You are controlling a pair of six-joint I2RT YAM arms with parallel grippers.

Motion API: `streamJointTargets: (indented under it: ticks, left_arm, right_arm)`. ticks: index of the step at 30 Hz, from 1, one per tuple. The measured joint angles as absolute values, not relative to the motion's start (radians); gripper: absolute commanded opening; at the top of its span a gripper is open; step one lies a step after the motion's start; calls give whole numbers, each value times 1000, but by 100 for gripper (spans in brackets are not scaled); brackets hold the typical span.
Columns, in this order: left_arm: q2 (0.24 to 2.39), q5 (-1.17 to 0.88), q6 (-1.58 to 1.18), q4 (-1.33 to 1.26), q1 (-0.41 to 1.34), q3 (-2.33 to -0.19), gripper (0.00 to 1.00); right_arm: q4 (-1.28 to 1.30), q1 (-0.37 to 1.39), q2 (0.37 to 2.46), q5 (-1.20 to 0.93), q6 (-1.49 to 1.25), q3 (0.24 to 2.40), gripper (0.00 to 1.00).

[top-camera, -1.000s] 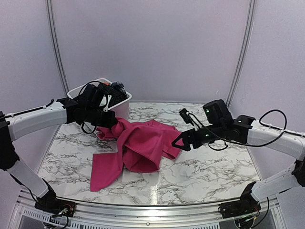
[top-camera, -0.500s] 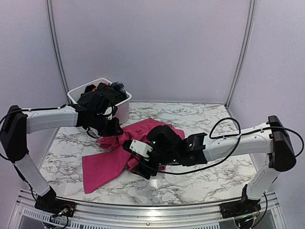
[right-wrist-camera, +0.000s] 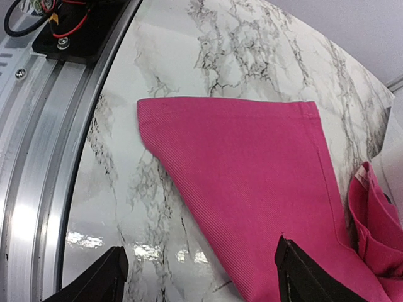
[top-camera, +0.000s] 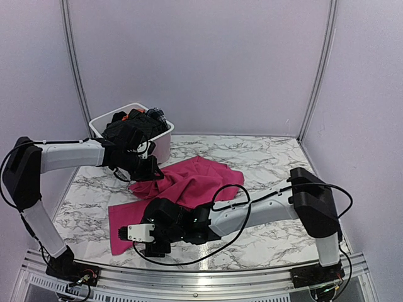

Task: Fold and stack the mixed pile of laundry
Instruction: Flatten out the crumpled trousers at the center of the board.

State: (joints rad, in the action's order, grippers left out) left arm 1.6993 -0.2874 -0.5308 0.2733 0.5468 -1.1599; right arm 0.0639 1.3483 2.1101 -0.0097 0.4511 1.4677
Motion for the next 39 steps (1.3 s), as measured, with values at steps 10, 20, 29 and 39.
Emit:
streamJointTargets:
  ticks: [10,20,29,39]
  left_arm:
    - [1715,-306,-504,273,542,-1160,0]
    - [1729,-305,-466,285,542,-1180,0]
    - [1670,-303,-445,316,545,-1180,0]
    - [1453,-233,-380,443,700,-1248,0]
  right_arm:
    - [89,1350,2287,-4,509,1629,66]
    - [168,1350,2326,80,508,1689,0]
    - [190,1337,1863,202,384,1345,0]
    - [89,1168,1269,355,96,1079,0]
